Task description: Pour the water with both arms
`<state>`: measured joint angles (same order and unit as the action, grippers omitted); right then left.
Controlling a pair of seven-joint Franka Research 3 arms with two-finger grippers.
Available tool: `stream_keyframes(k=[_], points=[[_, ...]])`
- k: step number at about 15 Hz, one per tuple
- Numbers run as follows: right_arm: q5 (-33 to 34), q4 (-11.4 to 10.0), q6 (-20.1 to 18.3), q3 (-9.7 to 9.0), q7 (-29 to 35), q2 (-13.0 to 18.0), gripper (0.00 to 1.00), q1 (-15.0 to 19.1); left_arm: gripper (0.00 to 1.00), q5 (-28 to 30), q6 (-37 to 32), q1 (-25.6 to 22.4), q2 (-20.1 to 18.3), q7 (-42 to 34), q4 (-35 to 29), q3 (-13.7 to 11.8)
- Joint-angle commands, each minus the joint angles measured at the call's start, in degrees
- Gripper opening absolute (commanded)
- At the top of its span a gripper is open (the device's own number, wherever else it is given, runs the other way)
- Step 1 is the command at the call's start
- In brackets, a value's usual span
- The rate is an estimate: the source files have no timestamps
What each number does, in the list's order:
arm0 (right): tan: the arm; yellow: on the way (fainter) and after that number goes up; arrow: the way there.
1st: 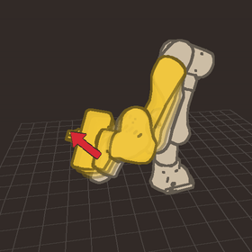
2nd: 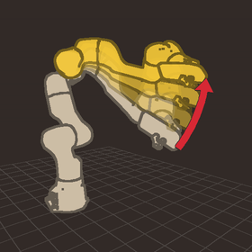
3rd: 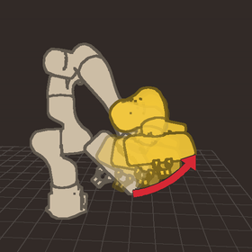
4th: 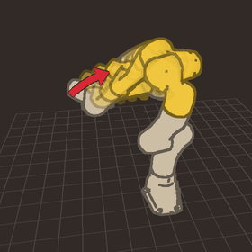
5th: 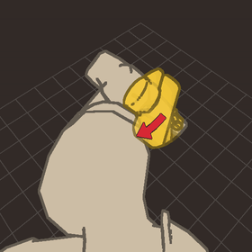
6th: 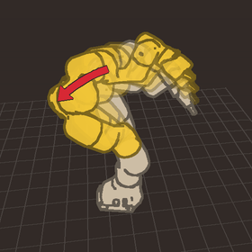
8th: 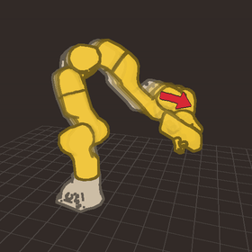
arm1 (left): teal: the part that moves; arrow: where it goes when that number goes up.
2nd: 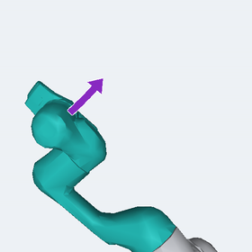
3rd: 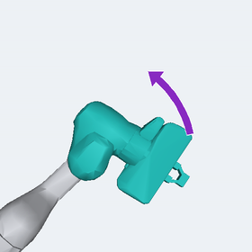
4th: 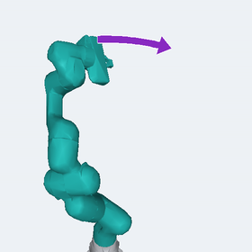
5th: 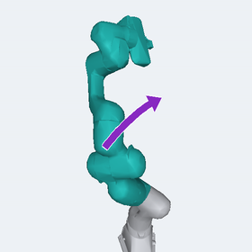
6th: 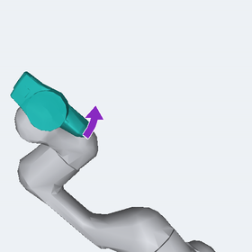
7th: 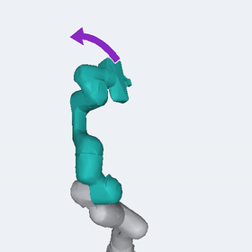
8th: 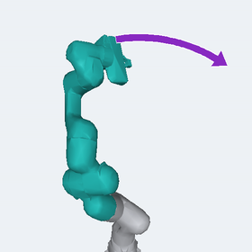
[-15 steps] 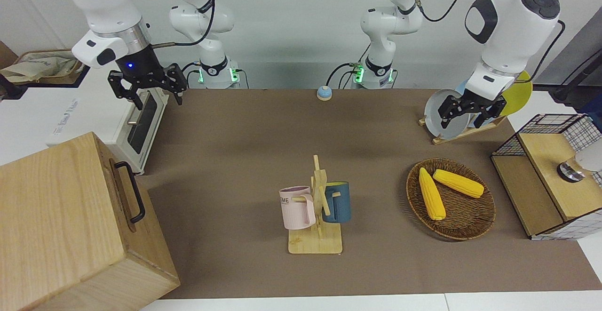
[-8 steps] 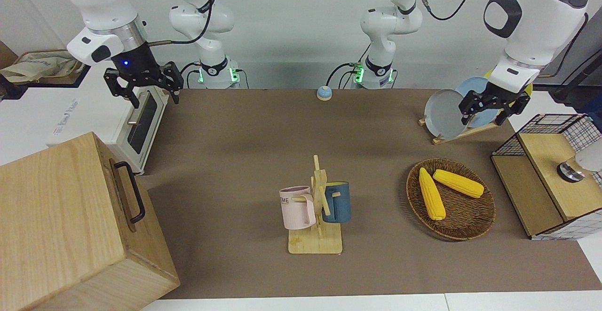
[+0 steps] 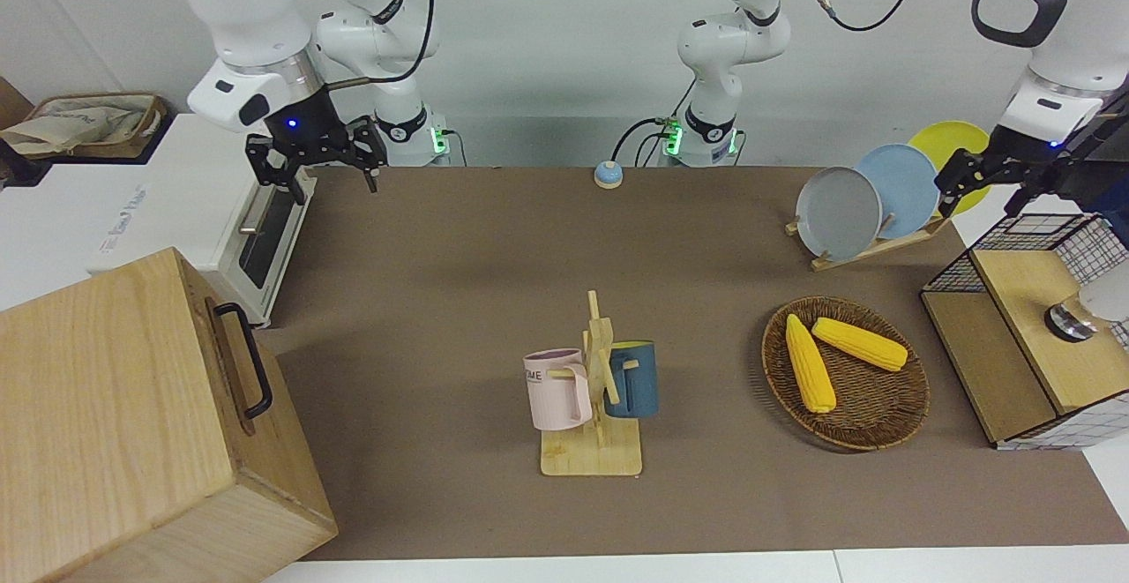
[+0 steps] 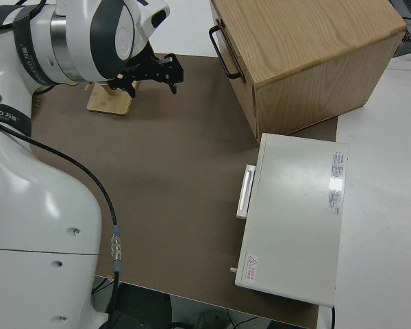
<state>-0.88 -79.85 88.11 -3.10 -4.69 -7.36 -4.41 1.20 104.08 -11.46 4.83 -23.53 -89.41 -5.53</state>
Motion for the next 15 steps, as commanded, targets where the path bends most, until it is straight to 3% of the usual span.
stream_keyframes(k=[1, 4, 9, 11, 15], points=[[-0.79, -2.32, 2.84, 0.20, 3.19, -1.95, 0.987, -4.98, 1.00, 3.36, 2.70, -5.22, 1.58, -8.97, 0.73, 0.43], [-4.03, -2.32, 10.48, 0.20, 4.25, -6.78, 0.987, -7.88, 1.00, 4.24, 5.43, -9.01, 2.81, -15.65, 0.64, 0.43], [-4.48, -1.71, 23.84, 0.20, 4.78, -13.20, 0.987, -11.40, 1.00, 13.45, 11.84, -15.78, 5.98, -27.52, 0.73, 0.43], [-4.48, -1.71, 28.94, 0.20, 4.61, -15.14, 0.987, -12.11, 1.00, 19.51, 15.44, -17.98, 7.29, -28.33, 0.64, 0.43], [-3.26, -1.45, 39.22, 0.20, 2.68, -19.00, 0.987, -14.13, 1.00, 25.59, 23.53, -17.99, 9.06, -28.24, 0.12, 0.96]])
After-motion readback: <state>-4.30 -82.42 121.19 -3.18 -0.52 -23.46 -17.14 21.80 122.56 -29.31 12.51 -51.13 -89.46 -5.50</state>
